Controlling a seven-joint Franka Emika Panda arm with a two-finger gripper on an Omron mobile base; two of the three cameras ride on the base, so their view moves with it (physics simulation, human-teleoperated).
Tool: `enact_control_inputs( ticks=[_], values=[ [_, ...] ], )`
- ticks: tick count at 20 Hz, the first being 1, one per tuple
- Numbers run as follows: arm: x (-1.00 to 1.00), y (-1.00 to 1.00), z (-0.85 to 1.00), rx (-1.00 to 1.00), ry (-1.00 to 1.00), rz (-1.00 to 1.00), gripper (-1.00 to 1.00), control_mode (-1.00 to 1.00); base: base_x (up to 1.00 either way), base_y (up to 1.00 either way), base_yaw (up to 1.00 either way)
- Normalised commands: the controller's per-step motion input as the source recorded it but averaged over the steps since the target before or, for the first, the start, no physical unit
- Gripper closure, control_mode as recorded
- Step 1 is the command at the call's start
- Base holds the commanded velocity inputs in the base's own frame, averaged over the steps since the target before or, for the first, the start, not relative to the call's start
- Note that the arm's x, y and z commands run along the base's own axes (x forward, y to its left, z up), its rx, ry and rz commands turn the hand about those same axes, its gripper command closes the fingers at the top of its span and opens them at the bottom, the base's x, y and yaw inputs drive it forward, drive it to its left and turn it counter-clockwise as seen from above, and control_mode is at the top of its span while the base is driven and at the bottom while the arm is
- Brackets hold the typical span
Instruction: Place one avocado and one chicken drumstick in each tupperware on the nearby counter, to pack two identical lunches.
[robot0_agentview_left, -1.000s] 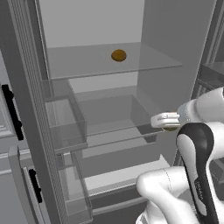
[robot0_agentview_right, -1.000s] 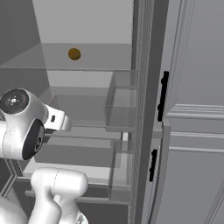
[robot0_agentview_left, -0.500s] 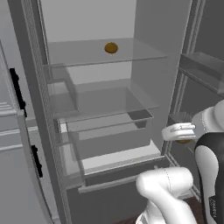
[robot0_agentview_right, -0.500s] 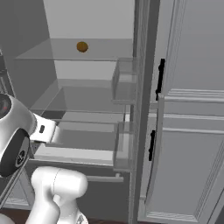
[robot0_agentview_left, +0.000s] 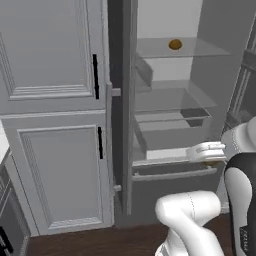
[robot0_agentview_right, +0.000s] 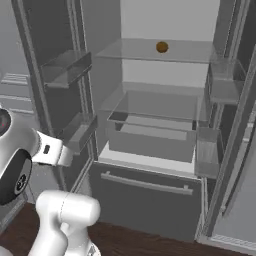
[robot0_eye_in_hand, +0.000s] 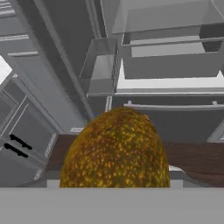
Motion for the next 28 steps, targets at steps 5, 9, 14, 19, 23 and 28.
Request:
enact_control_inputs(
  ticks=[5, 9, 14, 19, 23, 28],
  values=[
    [0.00, 0.00, 0.00, 0.00, 0.00, 0.00, 1.00, 1.00, 0.13, 1.00, 0.49],
    [0.00, 0.00, 0.00, 0.00, 0.00, 0.00, 1.00, 1.00, 0.43, 0.99, 0.48],
    [0.00, 0.00, 0.00, 0.00, 0.00, 0.00, 1.00, 1.00, 0.73, 0.70, 0.46],
    [0.00, 0.00, 0.00, 0.00, 0.00, 0.00, 1.00, 1.00, 0.96, 0.22, 0.48],
    [0.00, 0.00, 0.00, 0.00, 0.00, 0.00, 1.00, 1.00, 0.95, 0.00, 0.55],
    [0.00, 0.00, 0.00, 0.00, 0.00, 0.00, 1.00, 1.00, 1.00, 0.00, 0.66]
  ],
)
